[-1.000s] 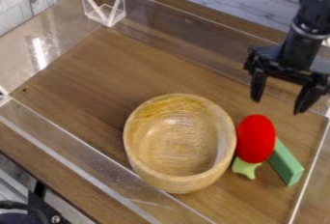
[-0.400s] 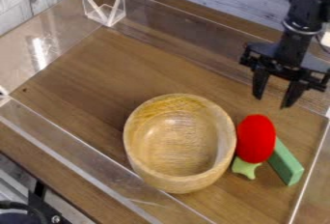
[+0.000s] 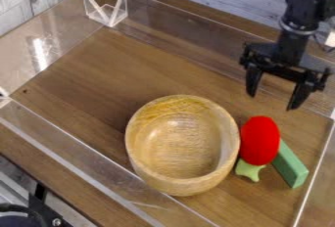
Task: Move the red object to the right side of the table
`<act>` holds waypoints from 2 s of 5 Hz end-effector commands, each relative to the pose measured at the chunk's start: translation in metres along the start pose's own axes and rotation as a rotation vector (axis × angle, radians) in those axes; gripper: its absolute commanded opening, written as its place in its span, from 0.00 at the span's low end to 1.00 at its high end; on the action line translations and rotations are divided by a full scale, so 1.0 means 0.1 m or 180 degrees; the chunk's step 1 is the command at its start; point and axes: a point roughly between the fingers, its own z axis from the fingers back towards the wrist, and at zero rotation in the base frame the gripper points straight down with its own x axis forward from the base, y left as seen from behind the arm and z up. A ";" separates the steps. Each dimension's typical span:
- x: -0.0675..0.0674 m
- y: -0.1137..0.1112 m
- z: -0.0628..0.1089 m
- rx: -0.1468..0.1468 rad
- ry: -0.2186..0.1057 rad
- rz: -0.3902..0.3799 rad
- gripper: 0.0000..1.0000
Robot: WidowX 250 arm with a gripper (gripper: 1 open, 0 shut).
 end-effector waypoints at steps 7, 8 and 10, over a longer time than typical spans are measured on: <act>-0.12 -0.12 0.28 -0.0098 -0.0096 0.0371 0.00; -0.11 -0.12 0.30 -0.0110 -0.0095 0.0453 1.00; -0.10 -0.06 0.74 -0.0179 -0.0213 0.0241 1.00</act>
